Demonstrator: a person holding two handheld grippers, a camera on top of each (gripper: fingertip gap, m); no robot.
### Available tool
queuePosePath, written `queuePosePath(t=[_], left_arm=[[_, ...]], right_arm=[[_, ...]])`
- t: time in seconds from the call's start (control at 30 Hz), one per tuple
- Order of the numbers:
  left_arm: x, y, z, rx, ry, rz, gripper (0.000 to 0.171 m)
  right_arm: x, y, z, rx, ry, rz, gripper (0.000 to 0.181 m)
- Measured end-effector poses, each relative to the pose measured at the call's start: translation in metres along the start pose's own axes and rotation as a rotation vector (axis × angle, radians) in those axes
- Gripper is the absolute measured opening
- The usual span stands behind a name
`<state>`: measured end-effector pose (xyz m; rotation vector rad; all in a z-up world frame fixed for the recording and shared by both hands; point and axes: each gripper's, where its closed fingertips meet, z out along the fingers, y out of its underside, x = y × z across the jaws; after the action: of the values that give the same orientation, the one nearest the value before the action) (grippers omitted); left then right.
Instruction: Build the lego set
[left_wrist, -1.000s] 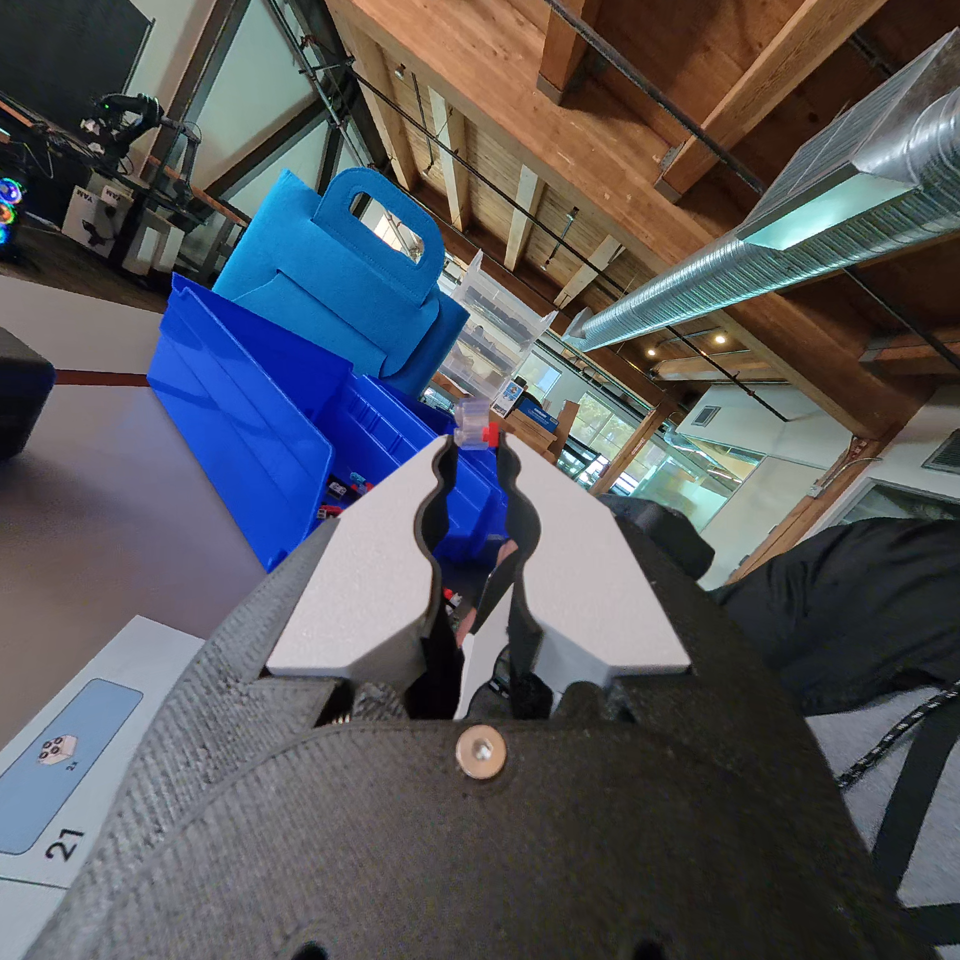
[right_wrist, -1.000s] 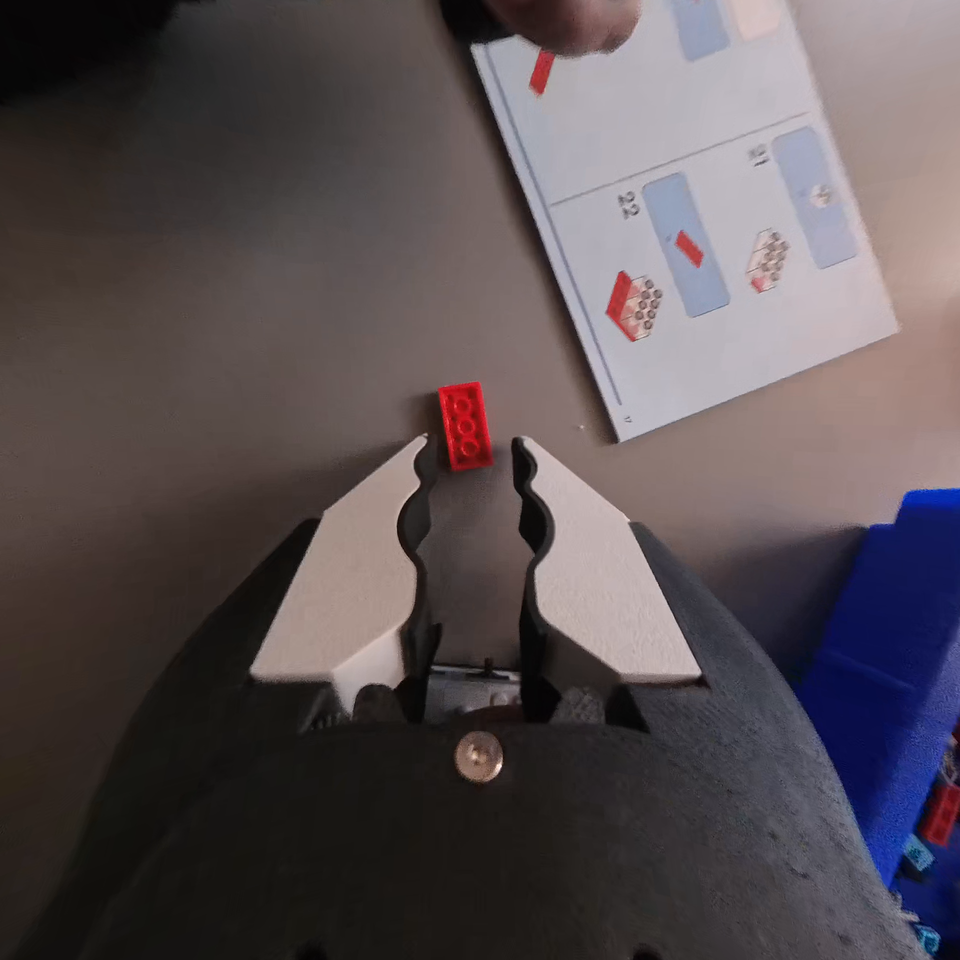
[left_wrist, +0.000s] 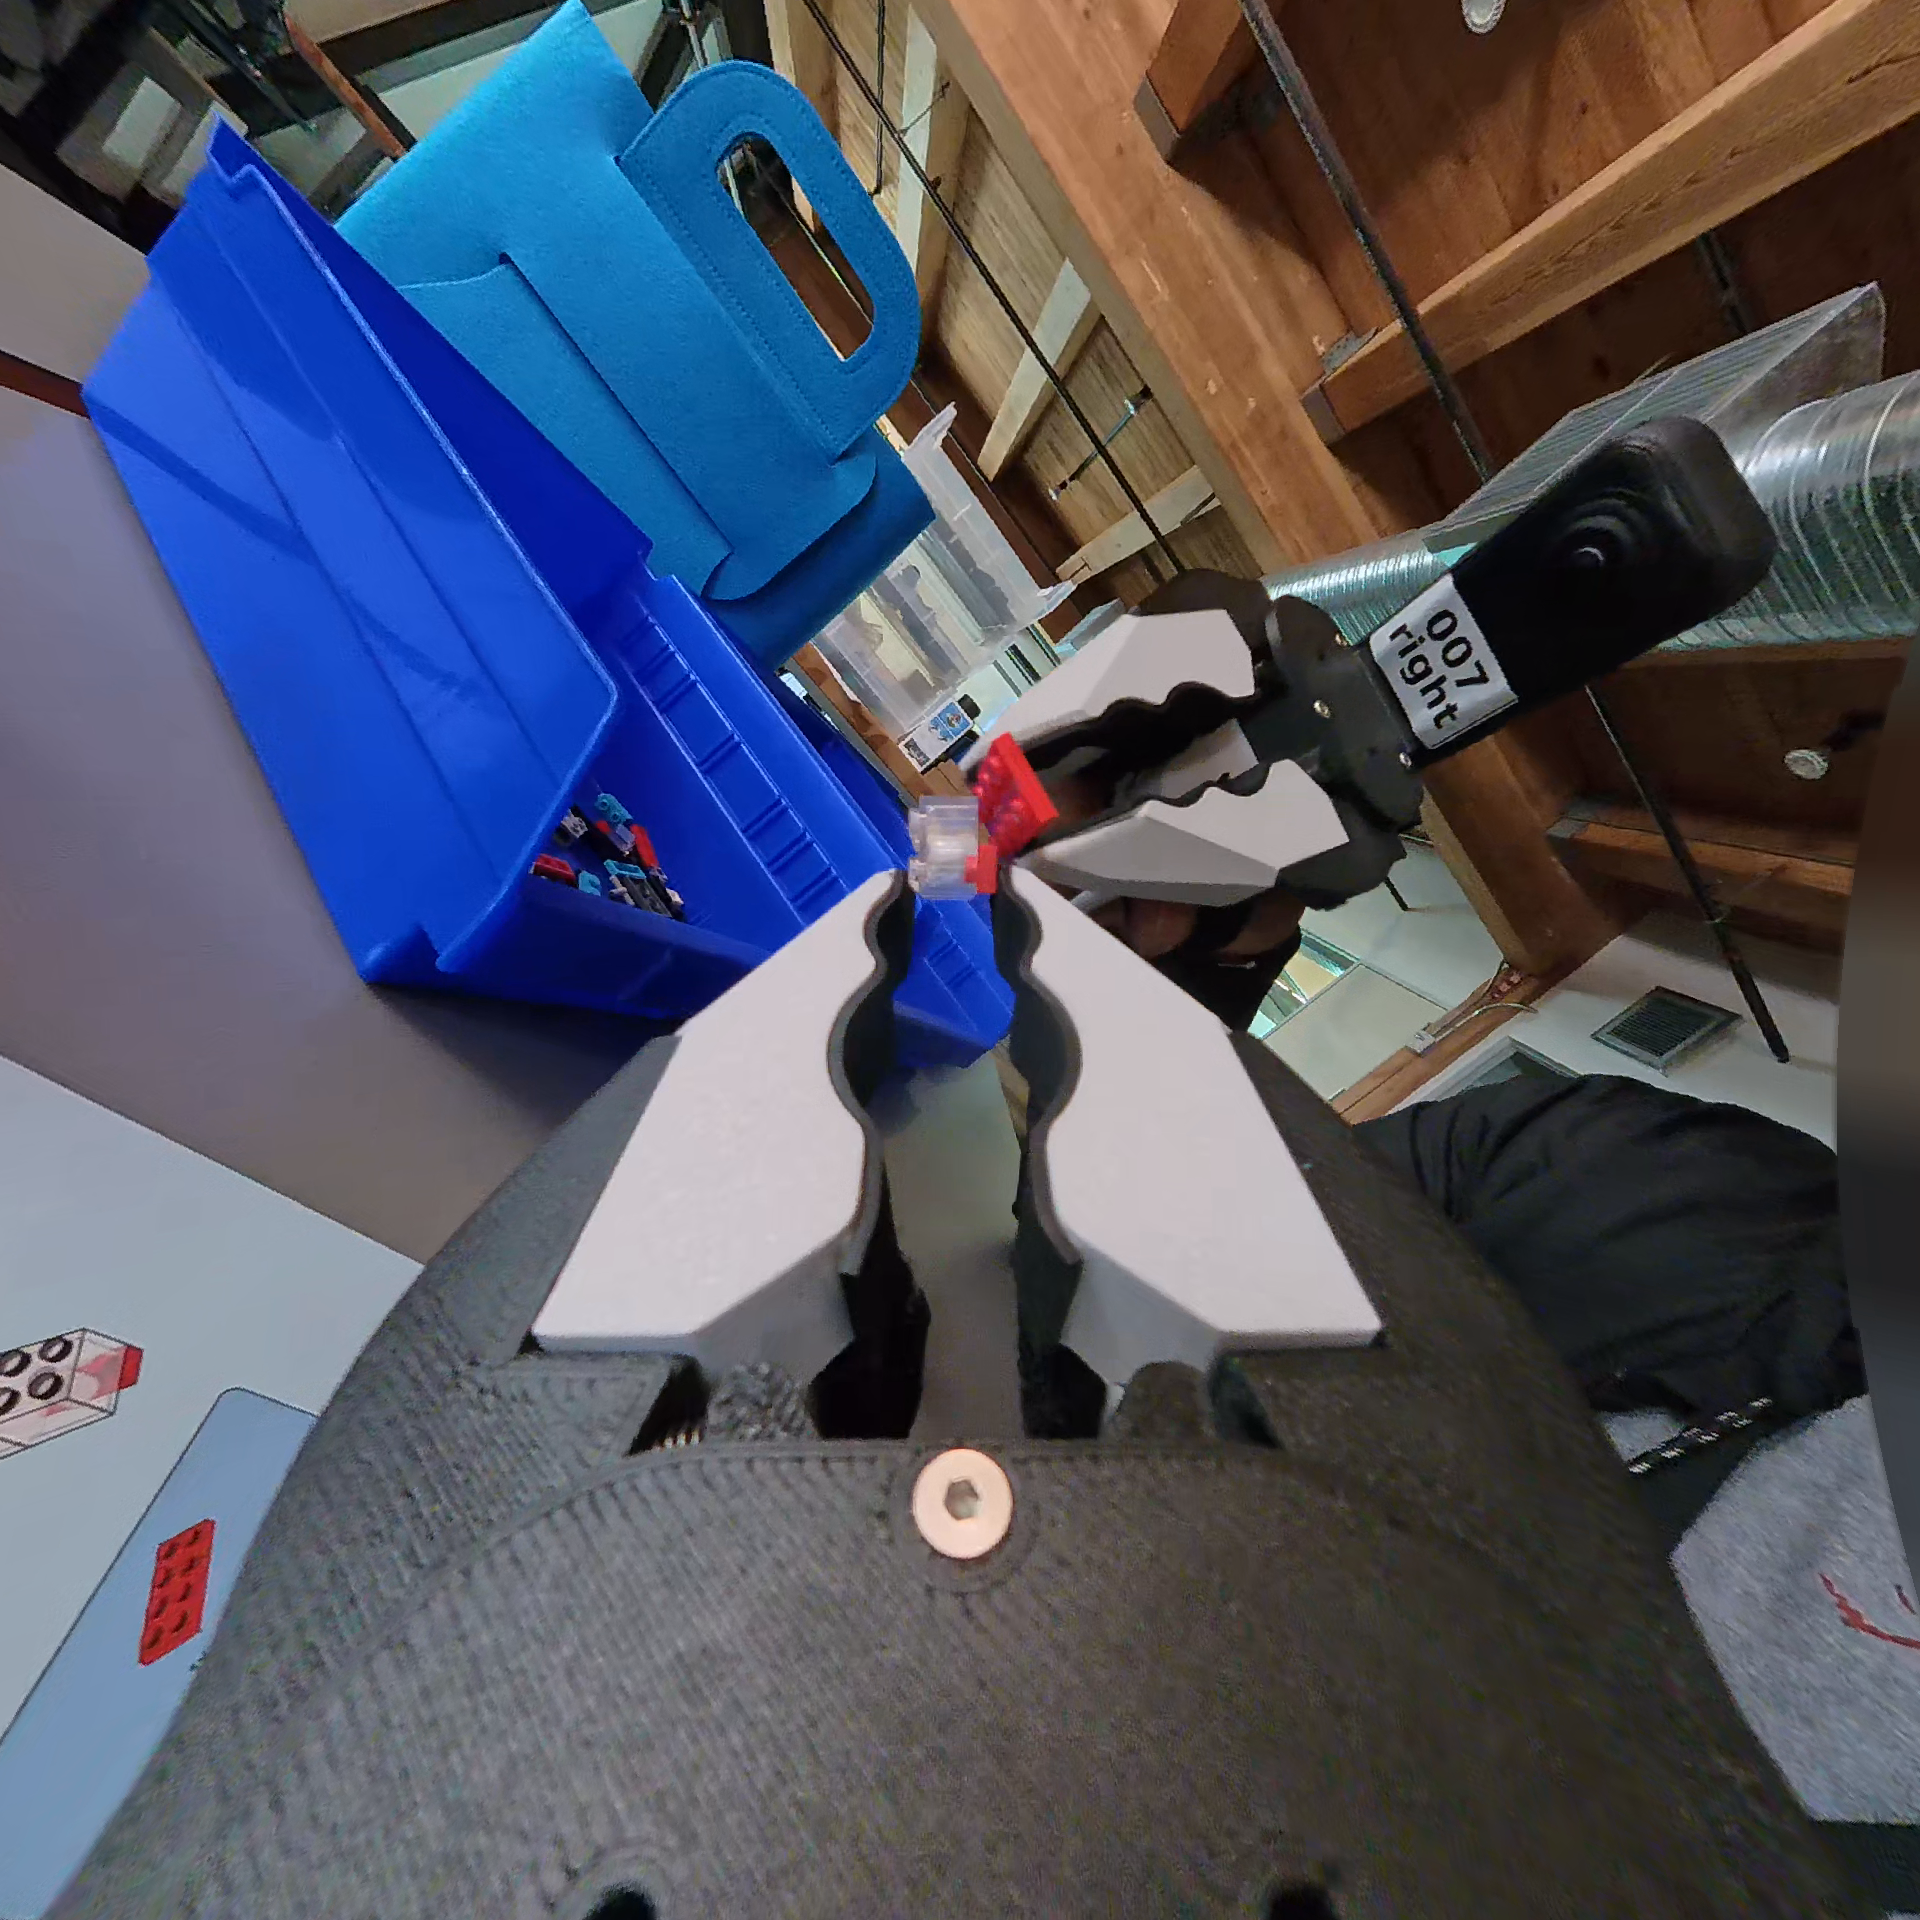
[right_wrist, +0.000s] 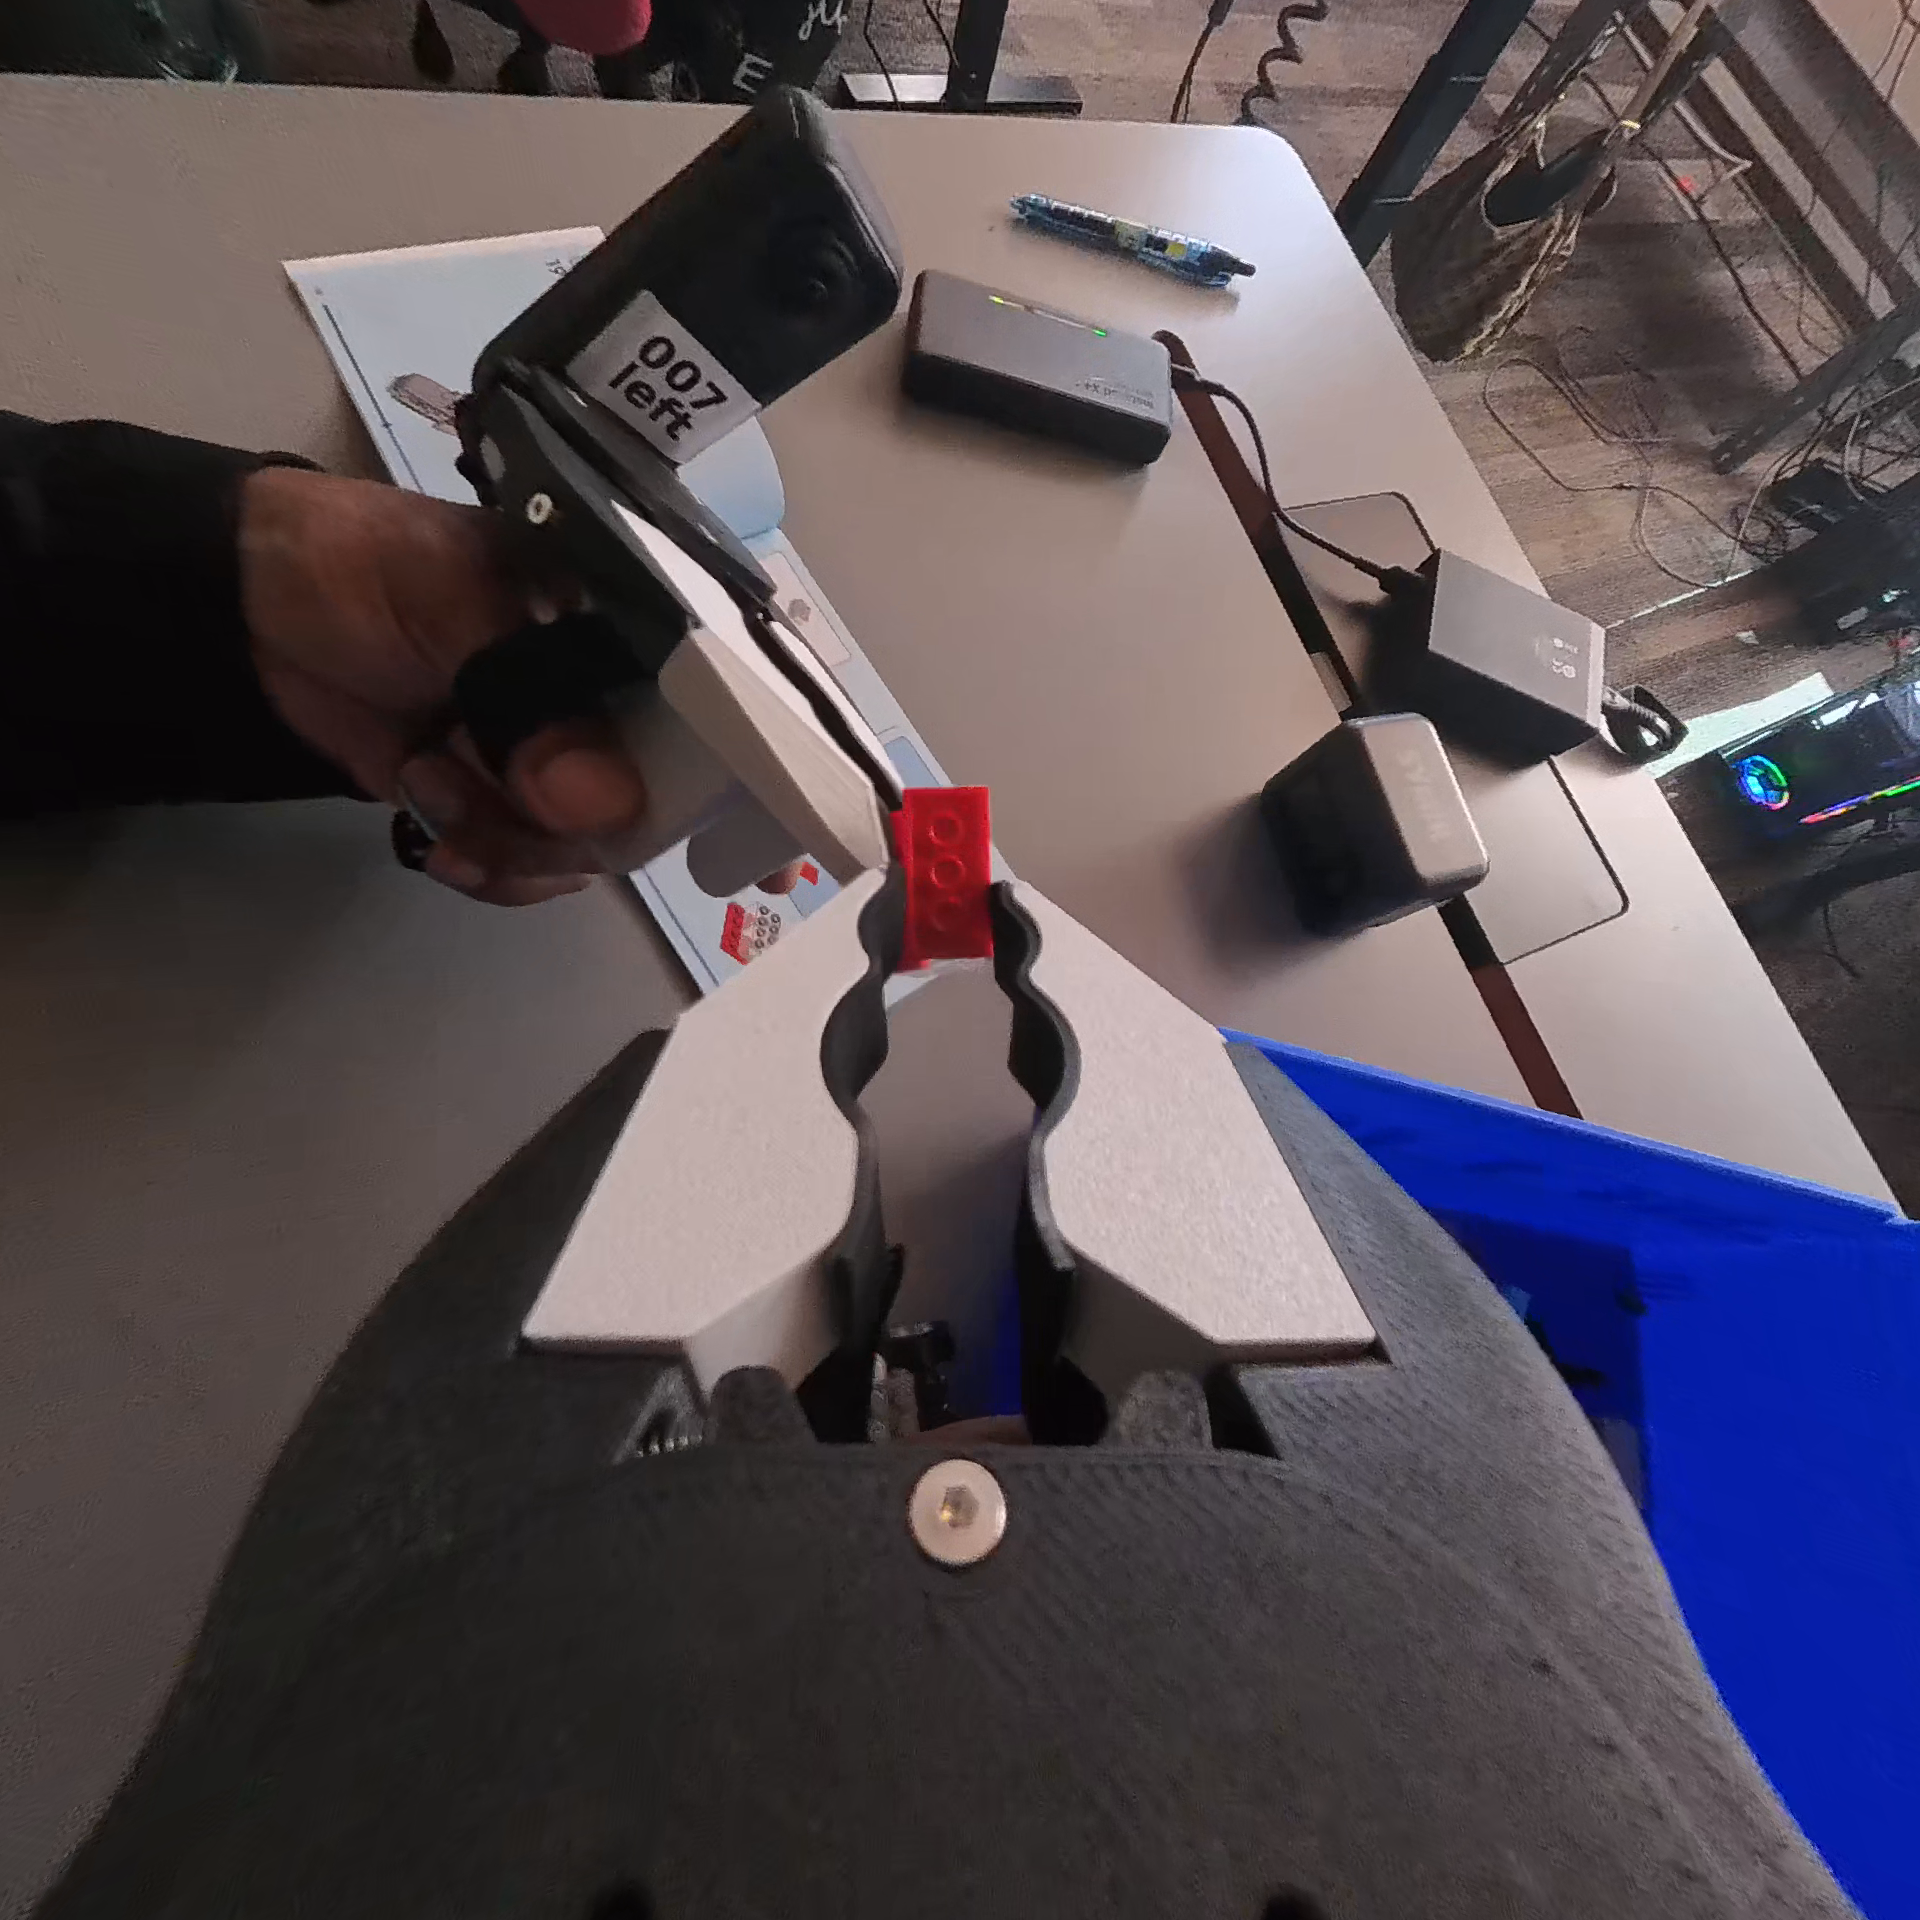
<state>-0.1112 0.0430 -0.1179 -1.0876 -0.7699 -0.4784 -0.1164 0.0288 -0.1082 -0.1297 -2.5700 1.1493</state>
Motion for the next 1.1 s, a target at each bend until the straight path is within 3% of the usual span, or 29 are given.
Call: queuePosePath(t=[1.1], left_arm=[[0.012,0.0,0.001,0.015,0.113,-0.031,0.014]], right_arm=[[-0.007,-0.003,-0.007,0.056,-0.096,0.043,0.023]])
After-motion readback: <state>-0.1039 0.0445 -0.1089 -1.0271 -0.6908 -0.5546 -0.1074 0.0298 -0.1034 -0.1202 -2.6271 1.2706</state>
